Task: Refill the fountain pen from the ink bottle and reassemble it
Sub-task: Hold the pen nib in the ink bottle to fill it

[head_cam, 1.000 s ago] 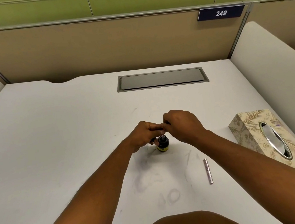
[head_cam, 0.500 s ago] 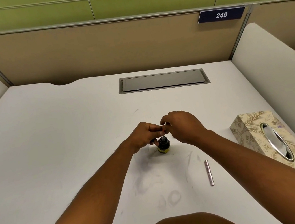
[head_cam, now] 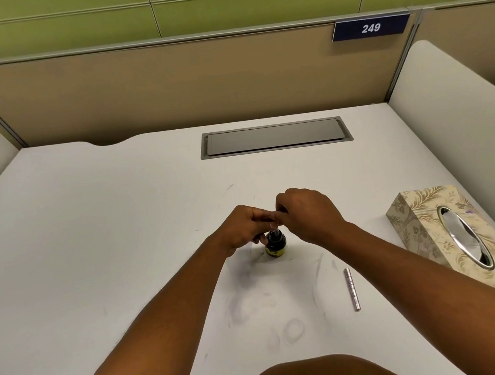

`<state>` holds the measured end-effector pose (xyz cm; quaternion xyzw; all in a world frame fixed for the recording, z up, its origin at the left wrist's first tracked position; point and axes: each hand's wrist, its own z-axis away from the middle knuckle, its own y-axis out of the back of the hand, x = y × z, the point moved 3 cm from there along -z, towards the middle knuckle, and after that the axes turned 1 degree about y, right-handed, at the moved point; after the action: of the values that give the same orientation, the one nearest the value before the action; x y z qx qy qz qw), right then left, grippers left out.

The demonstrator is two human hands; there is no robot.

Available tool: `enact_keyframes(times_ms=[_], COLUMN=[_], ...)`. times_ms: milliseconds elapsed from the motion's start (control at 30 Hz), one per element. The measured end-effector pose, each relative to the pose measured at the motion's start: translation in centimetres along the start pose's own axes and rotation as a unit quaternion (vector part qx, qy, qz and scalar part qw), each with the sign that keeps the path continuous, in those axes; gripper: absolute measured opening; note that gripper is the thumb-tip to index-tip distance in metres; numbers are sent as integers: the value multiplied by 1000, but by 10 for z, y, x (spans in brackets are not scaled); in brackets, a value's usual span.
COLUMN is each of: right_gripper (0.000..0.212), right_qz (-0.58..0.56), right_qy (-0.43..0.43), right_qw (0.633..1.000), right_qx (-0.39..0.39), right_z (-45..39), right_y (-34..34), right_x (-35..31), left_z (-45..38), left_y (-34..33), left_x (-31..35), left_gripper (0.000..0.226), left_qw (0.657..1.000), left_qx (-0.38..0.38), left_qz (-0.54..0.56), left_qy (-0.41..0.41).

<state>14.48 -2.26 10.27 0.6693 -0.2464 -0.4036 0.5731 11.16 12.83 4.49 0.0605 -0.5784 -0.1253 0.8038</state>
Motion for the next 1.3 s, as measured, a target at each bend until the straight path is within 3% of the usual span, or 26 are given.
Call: enact_keyframes(times_ms=[167,400,1033,1300], right_gripper=[29,16,24,19], right_qz=[-6,22,-7,8], right_qy=[24,51,10,50], right_qw=[1000,998,1000,999], right_qx=[-17,-2,-13,-12], right_z=[-2,-1,-7,-3], right_y=[3,2,1,-3], right_x=[-1,-2,0,1], left_z=[-1,0,-4,-4], left_y=[-1,0,1,-1], left_x=[2,3,1,1], left_gripper=[19,15,19,16], left_qw=[1000,1000,1000,1000], left_qx=[7,10,-7,-6], left_qz=[3,8,-2,2], left_qy=[-2,-10,-1,3])
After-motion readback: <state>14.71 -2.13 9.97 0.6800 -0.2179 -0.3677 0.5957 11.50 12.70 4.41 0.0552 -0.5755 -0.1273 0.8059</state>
